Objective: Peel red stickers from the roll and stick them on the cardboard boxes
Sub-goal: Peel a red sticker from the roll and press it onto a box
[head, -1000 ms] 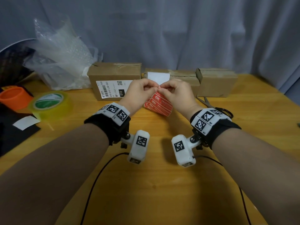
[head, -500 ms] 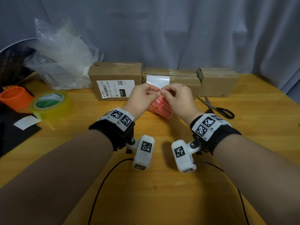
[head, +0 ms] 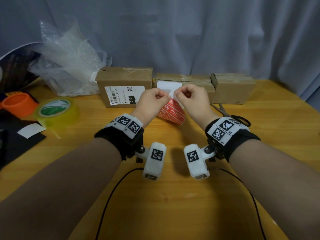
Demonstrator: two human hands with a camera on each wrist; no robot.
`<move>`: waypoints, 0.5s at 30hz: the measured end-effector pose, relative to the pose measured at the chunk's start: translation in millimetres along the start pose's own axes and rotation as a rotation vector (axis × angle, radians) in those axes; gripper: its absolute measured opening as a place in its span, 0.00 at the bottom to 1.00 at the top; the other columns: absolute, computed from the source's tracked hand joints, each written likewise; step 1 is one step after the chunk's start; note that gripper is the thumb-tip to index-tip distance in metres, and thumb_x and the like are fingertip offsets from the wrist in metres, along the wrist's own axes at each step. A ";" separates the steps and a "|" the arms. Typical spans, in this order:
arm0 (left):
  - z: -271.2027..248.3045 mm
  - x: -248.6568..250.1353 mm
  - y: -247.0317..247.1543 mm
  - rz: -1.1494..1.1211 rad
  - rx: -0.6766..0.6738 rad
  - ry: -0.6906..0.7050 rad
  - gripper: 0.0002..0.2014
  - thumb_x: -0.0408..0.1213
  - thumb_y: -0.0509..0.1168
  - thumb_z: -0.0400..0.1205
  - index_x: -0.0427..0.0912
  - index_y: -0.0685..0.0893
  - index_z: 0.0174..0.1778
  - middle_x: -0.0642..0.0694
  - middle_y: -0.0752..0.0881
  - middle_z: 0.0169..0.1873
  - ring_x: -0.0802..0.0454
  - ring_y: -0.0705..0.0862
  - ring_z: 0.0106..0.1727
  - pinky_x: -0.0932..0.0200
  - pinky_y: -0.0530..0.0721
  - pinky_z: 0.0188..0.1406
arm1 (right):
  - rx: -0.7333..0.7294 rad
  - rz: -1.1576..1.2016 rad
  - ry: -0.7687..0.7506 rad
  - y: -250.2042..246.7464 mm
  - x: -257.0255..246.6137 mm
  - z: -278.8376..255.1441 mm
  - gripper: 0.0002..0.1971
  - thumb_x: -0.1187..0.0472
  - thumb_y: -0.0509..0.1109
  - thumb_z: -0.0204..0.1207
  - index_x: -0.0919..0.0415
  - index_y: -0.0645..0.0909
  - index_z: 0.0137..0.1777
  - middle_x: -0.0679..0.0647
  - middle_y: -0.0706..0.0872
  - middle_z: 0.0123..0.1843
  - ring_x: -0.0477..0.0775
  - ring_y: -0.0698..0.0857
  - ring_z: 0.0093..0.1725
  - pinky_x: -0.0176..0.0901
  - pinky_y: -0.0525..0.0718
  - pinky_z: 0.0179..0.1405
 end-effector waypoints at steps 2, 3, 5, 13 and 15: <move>0.7 1.4 -1.7 -0.007 -0.021 -0.058 0.04 0.37 0.66 0.81 0.40 0.83 0.47 0.49 0.85 0.40 0.55 0.84 0.40 0.66 0.82 0.38 | 0.028 0.027 0.034 -3.2 3.1 4.1 0.05 0.59 0.68 0.76 0.59 0.83 0.43 0.48 0.85 0.38 0.46 0.84 0.41 0.35 0.84 0.43; 0.5 1.7 -3.1 -0.008 -0.040 -0.085 0.06 0.37 0.65 0.82 0.39 0.82 0.50 0.50 0.85 0.40 0.56 0.84 0.40 0.68 0.81 0.35 | 0.039 0.049 0.064 -5.1 5.3 5.9 0.05 0.59 0.68 0.76 0.58 0.83 0.42 0.49 0.86 0.40 0.48 0.85 0.43 0.37 0.84 0.44; 1.0 1.6 -7.2 0.020 -0.059 -0.116 0.07 0.38 0.63 0.83 0.38 0.81 0.52 0.51 0.84 0.40 0.59 0.83 0.39 0.72 0.78 0.30 | 0.062 0.080 0.125 -9.7 9.9 8.2 0.06 0.59 0.67 0.76 0.55 0.81 0.39 0.48 0.85 0.40 0.47 0.84 0.43 0.35 0.81 0.42; -3.0 -12.3 -12.0 0.125 -0.078 -0.300 0.09 0.36 0.65 0.82 0.41 0.79 0.36 0.50 0.82 0.31 0.59 0.78 0.32 0.69 0.72 0.31 | 0.334 0.128 0.192 -36.0 22.5 6.2 0.06 0.58 0.65 0.77 0.51 0.78 0.38 0.44 0.81 0.38 0.45 0.80 0.41 0.37 0.81 0.43; -6.1 -11.9 -9.5 0.130 -0.074 -0.301 0.10 0.35 0.66 0.82 0.42 0.78 0.33 0.51 0.82 0.32 0.60 0.79 0.34 0.69 0.72 0.31 | 0.378 0.093 0.097 -41.5 14.9 4.1 0.04 0.58 0.63 0.78 0.53 0.79 0.43 0.45 0.83 0.41 0.43 0.81 0.43 0.31 0.78 0.42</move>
Point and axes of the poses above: each hand's wrist, its own z-axis towards the middle knuckle, its own y-axis out of the palm, x = y × z, the point moved 1 cm from there along z, towards the middle knuckle
